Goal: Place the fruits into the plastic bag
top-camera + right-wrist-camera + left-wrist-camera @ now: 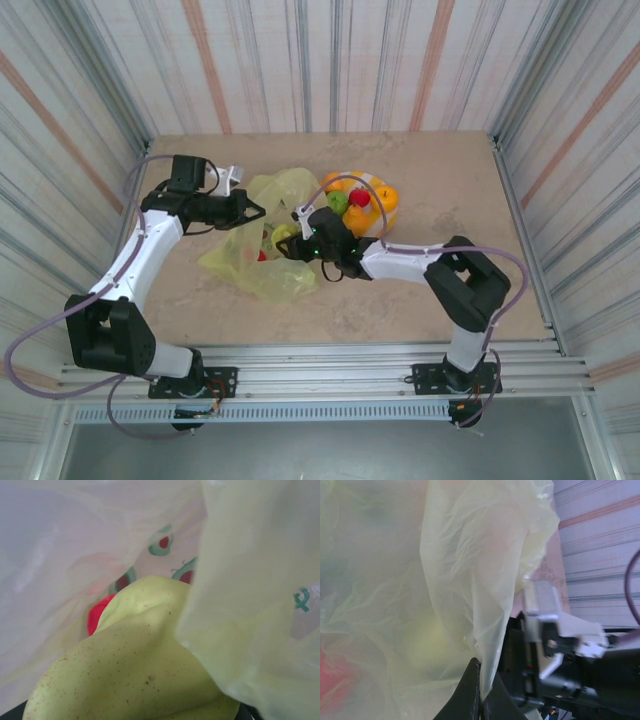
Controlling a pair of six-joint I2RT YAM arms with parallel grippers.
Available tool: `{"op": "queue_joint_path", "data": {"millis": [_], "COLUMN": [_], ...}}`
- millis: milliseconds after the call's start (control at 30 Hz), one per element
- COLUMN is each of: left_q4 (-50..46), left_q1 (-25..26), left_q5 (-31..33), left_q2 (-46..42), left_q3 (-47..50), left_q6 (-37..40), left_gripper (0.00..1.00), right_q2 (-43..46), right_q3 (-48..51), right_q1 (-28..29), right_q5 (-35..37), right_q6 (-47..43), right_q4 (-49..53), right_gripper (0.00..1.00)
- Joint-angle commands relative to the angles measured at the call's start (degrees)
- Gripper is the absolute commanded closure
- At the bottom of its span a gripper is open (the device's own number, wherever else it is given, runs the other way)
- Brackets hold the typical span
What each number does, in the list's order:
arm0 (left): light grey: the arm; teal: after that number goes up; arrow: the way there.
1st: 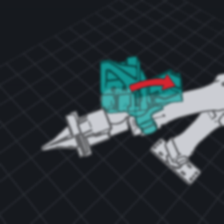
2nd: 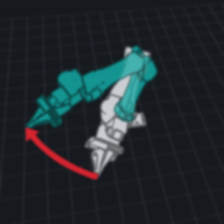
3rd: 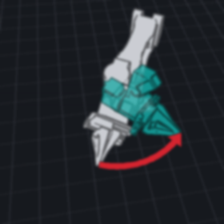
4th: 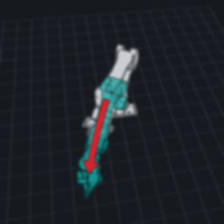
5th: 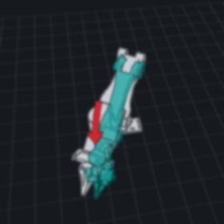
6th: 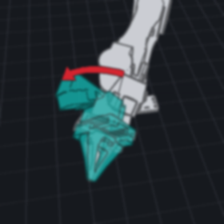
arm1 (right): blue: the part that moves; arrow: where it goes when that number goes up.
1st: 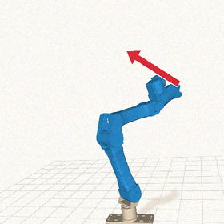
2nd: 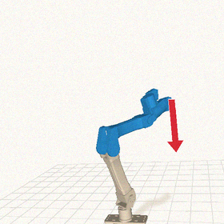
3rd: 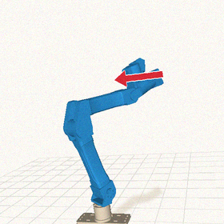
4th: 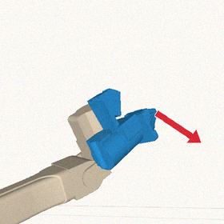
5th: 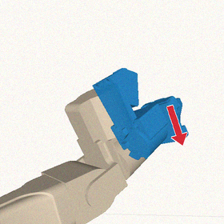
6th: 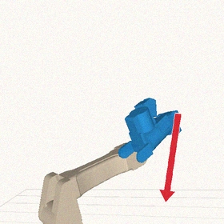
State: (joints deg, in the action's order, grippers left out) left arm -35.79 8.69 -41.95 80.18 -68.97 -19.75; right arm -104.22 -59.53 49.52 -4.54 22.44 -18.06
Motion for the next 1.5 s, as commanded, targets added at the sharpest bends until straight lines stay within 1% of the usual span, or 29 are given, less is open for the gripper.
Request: {"op": "queue_joint_path", "data": {"millis": [0, 167, 300, 367, 500, 633, 733, 800, 867, 967, 1300, 1467], "left_q4": [-1.38, -1.39, -1.3, -1.3, -1.32, -1.46, -1.48, -1.52, -1.48, -1.47, -0.78, -0.29], "left_q1": [-0.5, -0.52, -0.51, -0.51, -0.52, -0.51, -0.6, -0.77, -0.94, -1.17, -3.28, -3.75], "left_q5": [-1.03, -0.6, -0.58, -0.67, -0.34, -0.28, -0.15, -0.15, -0.15, -0.06, 0.85, 2.19], "left_q2": [-1.3, -0.93, -0.43, -0.15, -0.03, 0.17, 0.15, 0.22, 0.19, 0.06, -0.29, -0.21], "left_q3": [-0.38, -0.24, -0.11, -0.11, -0.03, -0.01, -0.02, -0.03, -0.02, -0.02, 0.89, 1.42], "left_q6": [0.85, 0.76, 0.52, 0.43, 0.28, 0.24, 0.24, 0.15, 0.06, -0.01, -1.17, -1.17], "left_gripper": [1.0, 1.0, 1.0, 1.0, 1.0, 1.0, 1.0, 1.0, 1.0, 1.0, 1.0, 1.0], "right_q2": [-4.12, -8.87, -11.8, -13.37, -16.27, -17.24, -16.83, -16.03, -14.93, -12.38, 0.3, 6.06], "right_q3": [-3.84, -8.22, -10.98, -12.69, -16.21, -17.63, -17.82, -17.58, -16.93, -14.63, -2.28, 3.29], "right_q1": [0.62, 1.64, 2.15, 2.63, 3.2, 3.13, 2.73, 2.44, 2.25, 1.75, 0.38, -0.6], "right_q5": [4.29, 9.84, 12.55, 12.92, 11.67, 8.8, 6.63, 5.46, 4.92, 4.24, 2.94, -2.34], "right_q6": [2.4, 6.07, 11.16, 13.03, 16.08, 16.48, 15.92, 15.18, 14.46, 13.55, 10.14, 7.35], "right_q4": [-4.14, -4.25, -4.35, -3.81, -2.17, -1.65, -0.69, -0.14, 0.48, 0.49, 1.4, 0.56], "right_gripper": [0.48, 0.47, 0.46, 0.44, 0.39, 0.36, 0.27, 0.2, 0.15, 0.11, 0.1, 0.11]}}
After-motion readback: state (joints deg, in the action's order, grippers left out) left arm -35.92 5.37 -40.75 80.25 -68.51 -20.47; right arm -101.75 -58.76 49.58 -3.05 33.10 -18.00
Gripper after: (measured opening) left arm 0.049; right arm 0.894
